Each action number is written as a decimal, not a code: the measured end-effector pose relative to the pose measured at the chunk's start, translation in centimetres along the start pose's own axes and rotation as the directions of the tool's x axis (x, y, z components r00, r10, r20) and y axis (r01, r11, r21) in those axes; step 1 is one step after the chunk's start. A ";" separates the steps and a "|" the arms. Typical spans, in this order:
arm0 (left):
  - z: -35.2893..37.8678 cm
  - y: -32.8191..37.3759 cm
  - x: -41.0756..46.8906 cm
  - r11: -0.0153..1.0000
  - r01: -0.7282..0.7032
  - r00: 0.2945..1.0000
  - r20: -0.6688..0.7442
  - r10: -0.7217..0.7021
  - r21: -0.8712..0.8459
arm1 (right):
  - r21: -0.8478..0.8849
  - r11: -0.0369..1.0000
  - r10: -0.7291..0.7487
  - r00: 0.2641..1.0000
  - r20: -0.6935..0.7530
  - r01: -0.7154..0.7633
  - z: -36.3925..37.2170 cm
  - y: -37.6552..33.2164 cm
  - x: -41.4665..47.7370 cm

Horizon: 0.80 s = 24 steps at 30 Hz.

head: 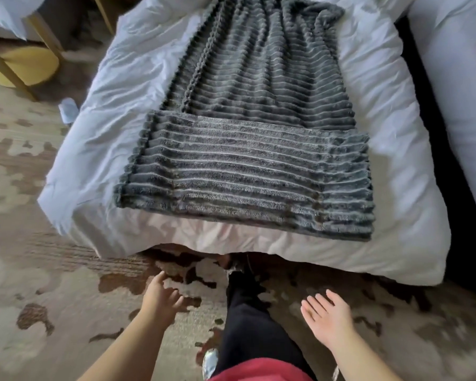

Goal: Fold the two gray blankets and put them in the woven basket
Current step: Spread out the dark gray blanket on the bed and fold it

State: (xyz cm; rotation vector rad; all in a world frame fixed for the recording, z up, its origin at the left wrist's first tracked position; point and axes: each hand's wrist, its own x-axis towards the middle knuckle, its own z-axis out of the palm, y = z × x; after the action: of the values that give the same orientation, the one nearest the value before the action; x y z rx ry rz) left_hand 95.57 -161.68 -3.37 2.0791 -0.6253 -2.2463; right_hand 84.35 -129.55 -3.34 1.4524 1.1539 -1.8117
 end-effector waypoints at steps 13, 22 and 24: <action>13.0 9.0 5.8 0.977 -0.015 0.998 0.056 0.028 -0.215 | 0.208 0.978 0.018 1.000 -0.018 -0.014 12.2 -8.2 7.6; 27.7 22.2 2.7 0.924 -0.086 0.986 0.103 0.133 -0.372 | 0.298 0.941 -0.167 0.986 0.001 0.159 27.9 -23.6 5.2; 32.5 27.7 -1.1 0.928 -0.181 0.944 0.206 0.256 -0.326 | 0.324 0.918 -0.268 0.960 0.083 0.228 33.4 -29.4 1.5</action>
State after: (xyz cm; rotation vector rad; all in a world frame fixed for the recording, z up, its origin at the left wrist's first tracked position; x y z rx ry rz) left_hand 57.42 -177.88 7.06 1.5253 -0.4574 -2.3123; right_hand 43.15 -144.12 5.32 1.3811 1.0622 -2.3160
